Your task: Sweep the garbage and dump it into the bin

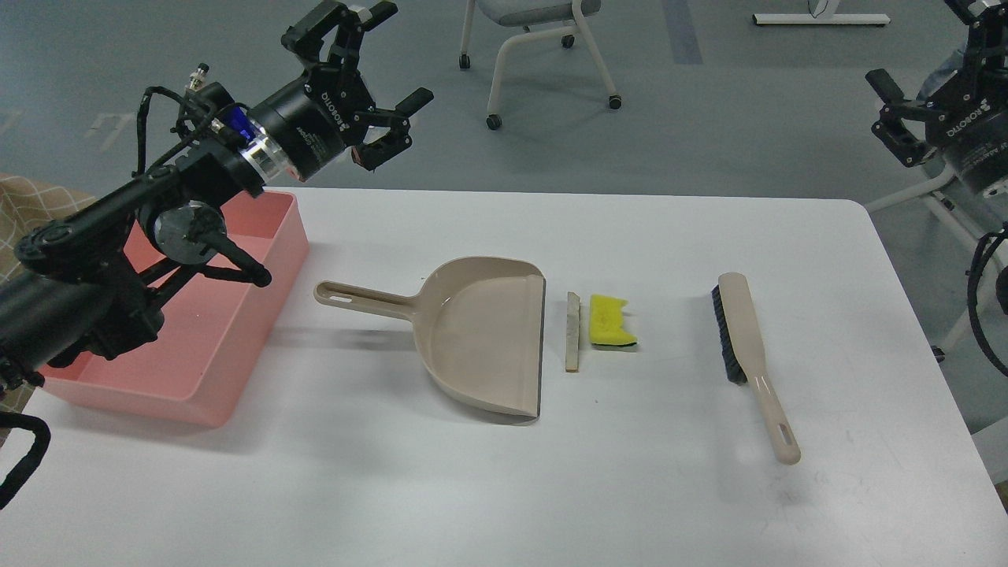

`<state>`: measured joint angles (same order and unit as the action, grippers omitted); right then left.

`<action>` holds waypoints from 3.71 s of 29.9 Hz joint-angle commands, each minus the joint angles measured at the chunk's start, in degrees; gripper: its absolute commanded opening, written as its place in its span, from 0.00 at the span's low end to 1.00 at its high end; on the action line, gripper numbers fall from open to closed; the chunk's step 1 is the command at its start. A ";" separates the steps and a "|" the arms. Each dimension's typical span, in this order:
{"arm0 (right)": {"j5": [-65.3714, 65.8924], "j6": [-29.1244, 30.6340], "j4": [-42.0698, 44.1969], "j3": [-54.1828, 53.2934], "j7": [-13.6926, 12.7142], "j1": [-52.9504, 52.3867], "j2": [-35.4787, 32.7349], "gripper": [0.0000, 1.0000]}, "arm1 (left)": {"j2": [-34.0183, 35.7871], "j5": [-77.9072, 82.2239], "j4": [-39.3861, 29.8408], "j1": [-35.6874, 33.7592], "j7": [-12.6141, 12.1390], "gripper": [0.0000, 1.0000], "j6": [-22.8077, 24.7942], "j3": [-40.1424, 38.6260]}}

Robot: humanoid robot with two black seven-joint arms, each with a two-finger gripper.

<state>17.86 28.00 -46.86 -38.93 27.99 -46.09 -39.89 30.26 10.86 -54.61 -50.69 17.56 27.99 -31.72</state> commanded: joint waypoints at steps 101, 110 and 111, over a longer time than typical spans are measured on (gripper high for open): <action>-0.11 0.00 5.02 -0.01 0.01 4.25 3.33 1.00 | 18.34 47.42 -35.92 36.71 -3.58 1.00 -30.98 -2.65; -0.11 0.00 5.02 -0.01 0.01 4.34 3.24 1.00 | 12.81 46.80 -34.16 37.42 -7.27 1.00 -36.25 -2.56; -0.11 0.00 5.02 0.08 0.01 4.34 3.24 1.00 | 12.37 46.71 -34.08 37.42 -7.62 1.00 -36.77 -2.65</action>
<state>17.75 28.00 -41.83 -38.91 28.00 -41.83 -36.57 44.06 57.74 -89.16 -13.29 11.15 -6.93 -34.38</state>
